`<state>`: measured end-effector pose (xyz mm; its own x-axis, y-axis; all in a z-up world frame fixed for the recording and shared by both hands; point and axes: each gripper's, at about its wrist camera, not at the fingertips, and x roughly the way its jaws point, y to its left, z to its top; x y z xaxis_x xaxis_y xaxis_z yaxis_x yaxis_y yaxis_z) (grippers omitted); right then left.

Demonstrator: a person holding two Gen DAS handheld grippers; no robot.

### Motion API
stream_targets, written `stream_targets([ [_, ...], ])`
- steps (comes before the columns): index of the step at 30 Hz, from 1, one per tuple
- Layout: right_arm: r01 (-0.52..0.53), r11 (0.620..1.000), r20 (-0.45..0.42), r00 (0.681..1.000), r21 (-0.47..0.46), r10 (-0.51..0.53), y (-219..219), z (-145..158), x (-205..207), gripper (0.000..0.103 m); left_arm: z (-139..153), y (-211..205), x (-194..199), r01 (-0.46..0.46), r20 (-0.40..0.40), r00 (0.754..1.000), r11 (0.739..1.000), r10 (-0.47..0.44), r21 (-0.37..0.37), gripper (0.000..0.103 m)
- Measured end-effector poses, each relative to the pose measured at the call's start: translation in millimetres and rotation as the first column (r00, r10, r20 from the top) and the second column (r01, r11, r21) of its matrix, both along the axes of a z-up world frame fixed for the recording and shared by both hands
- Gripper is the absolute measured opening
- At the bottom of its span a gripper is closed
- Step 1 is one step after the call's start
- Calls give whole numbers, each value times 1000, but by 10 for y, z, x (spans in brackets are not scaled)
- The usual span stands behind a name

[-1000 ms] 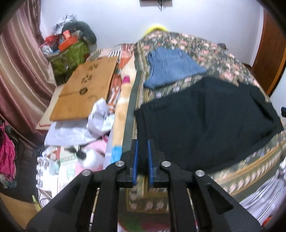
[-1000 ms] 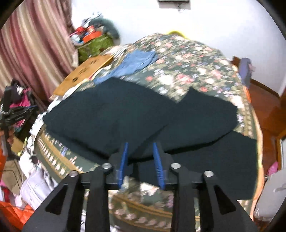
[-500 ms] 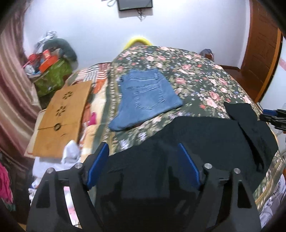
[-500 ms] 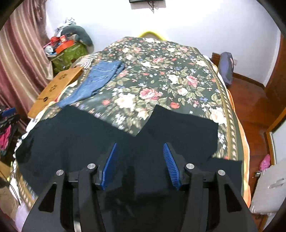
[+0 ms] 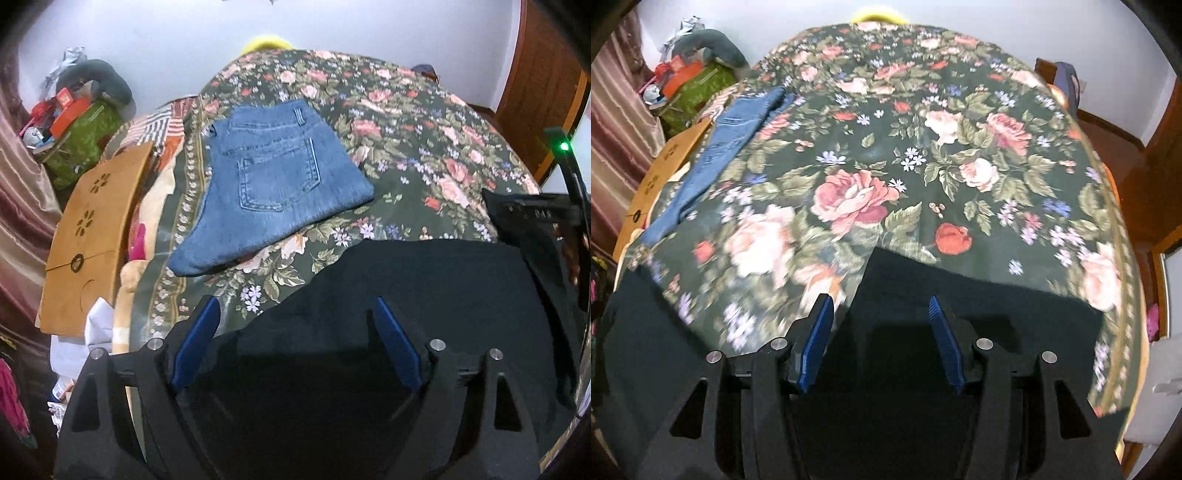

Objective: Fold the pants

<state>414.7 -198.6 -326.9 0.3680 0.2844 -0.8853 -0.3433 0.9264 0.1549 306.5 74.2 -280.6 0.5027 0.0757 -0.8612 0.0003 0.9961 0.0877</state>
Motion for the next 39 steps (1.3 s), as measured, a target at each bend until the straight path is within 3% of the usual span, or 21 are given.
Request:
stream_targets([
  [3, -8, 1000, -14, 1000, 6, 8, 43, -80, 82, 53, -91, -31, 55, 16, -24, 1000, 1000, -16, 3, 85],
  [5, -25, 1000, -11, 1000, 7, 25, 49, -80, 109, 48, -138, -63, 79, 22, -34, 999, 1000, -22, 11, 85],
  [7, -28, 1000, -2, 1000, 3, 28, 33, -96, 133, 25, -154, -100, 75, 25, -31, 999, 999, -25, 24, 85],
  [12, -28, 999, 32, 999, 27, 27, -64, -9, 48, 9, -73, -168, 17, 29, -20, 999, 999, -28, 29, 85],
  [19, 17, 998, 181, 983, 53, -26, -582, 598, -371, 8, 169, -370, -236, 65, 3, 998, 997, -65, 43, 85],
  [26, 90, 993, 227, 968, 75, -105, -1383, 1075, -1117, 6, 300, -601, -477, 77, 9, 997, 997, -77, 4, 85],
  [30, 134, 989, 185, 972, 58, -142, -1713, 944, -1455, 6, 317, -685, -614, 72, -4, 997, 997, -72, -14, 85],
  [39, 243, 970, 13, 970, -18, -243, -2243, 102, -2011, 7, 348, -695, -847, 43, -3, 999, 999, -43, 5, 85],
])
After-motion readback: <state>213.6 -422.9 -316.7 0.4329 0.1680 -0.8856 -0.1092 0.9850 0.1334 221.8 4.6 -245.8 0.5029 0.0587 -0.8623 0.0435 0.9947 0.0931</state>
